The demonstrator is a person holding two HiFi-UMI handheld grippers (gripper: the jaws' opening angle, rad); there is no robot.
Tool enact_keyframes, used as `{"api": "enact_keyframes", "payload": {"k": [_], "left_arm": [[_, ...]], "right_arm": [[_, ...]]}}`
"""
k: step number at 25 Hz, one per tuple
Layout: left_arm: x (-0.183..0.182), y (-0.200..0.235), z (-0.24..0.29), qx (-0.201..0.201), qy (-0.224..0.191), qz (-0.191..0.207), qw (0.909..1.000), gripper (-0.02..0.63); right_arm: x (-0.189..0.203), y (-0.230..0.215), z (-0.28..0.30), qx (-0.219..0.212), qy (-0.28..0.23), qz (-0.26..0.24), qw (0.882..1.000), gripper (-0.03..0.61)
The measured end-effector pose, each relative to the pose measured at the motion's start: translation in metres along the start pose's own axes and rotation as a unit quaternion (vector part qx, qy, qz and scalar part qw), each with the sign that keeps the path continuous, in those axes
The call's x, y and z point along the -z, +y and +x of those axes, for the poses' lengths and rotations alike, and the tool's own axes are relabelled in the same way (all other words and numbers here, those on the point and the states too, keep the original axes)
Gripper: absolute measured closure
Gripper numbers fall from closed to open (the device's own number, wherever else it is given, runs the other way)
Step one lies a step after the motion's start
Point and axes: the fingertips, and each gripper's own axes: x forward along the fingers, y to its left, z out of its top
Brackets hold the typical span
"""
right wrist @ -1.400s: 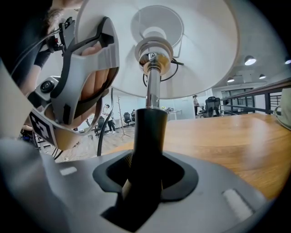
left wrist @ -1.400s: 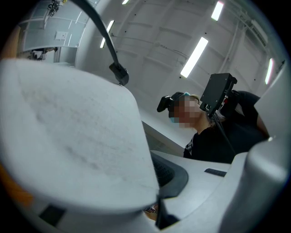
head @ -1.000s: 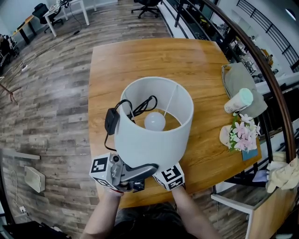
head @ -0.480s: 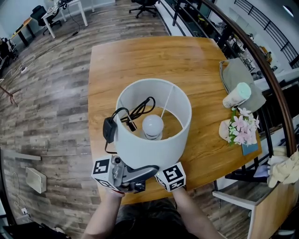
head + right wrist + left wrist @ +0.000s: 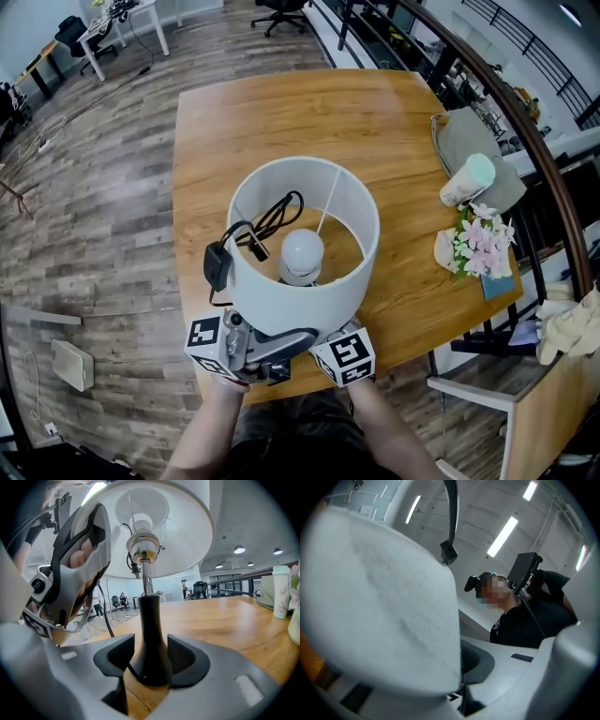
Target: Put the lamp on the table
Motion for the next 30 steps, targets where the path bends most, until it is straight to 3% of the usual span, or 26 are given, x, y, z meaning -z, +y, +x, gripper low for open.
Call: {"api": "enact_keyframes", "payload": {"k": [20, 25, 30], "left_arm": [[0.025, -0.01, -0.004, 0.003, 0.017, -0.015, 0.9997, 0.575], [0.027, -0.008, -0.003, -0.014, 0.022, -0.008, 0.9996, 0.547], [0.035, -0.006, -0.005, -0.031, 0.044, 0.005, 0.9985, 0.534]], "right_arm": [[0.006, 0.011, -0.03, 0.029, 0.003, -0.009, 1.0, 0.368], [0.005, 0.014, -0.036, 0.026, 0.001, -0.011, 1.0, 0.37], [0.004, 0.018, -0.039, 0.028, -0.001, -0.019, 0.999, 0.426]]}}
